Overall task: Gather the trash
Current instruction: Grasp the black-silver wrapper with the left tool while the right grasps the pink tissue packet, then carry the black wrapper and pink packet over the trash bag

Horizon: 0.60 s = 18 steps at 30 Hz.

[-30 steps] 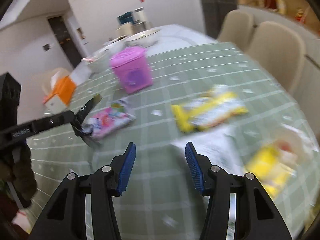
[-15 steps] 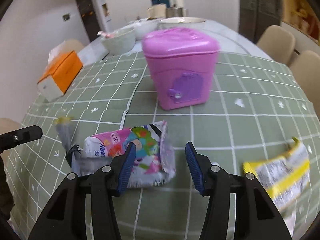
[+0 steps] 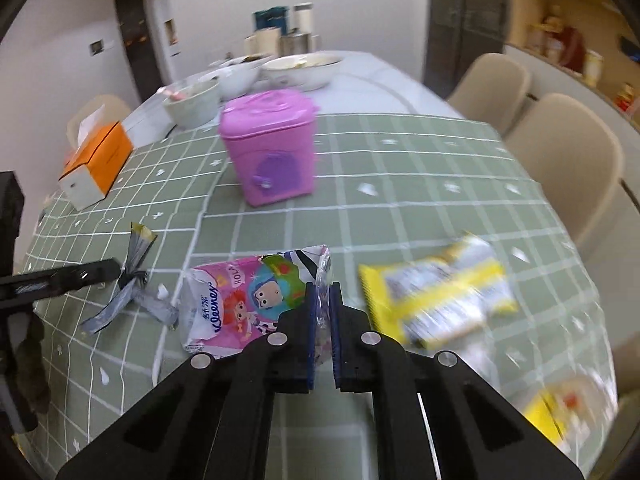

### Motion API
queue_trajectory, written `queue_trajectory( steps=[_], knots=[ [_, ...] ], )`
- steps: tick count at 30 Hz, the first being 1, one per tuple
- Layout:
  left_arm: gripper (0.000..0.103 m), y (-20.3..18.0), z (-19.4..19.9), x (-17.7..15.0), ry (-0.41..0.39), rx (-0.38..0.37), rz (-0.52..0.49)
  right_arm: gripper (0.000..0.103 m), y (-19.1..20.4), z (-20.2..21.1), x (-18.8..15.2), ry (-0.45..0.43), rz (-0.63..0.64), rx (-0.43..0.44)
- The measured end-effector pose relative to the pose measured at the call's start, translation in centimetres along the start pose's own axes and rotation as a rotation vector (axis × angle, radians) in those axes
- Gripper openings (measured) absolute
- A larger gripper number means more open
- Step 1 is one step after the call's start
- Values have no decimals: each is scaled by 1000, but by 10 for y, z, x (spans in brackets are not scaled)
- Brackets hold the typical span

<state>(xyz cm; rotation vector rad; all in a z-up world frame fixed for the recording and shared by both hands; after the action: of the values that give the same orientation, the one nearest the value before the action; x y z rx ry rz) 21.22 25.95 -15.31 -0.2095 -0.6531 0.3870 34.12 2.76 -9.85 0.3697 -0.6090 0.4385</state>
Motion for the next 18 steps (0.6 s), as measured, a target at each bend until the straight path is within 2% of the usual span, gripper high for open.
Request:
queue_trajectory(
  steps=[4,6,9,13,18],
  knots=[
    [45,-19,-12,3,10,65,-78,8,-28,28,-18,-6,-67,-36],
    [39,-27,-15,2,15,87,-110,8,-36,37,-26,-12,-84,-56],
    [32,-42,-12,-1,15,29,-150,8,-50,56,-36,-29,-114,-82],
    [31,-66,7,1,-17,-12,-202,8,-61,80,-44,-52,-146,-94],
    [31,-103,44,12,-91,-70,-246,8,-74,126,-49,-132,-175,-103]
  ],
)
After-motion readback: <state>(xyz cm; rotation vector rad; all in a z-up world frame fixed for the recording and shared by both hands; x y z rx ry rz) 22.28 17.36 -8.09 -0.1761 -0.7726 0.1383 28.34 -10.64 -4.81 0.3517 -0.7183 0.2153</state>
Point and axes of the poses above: each gripper's, at about its wrist camera, not at the fingertips, and z roughly against the way its jaws point, y to its left, x to its top, the point moved 2 cm from there along -z, roughly the way its jaws point, and after that the axes turned 14 degrees about -z, right-handed, at the moved point
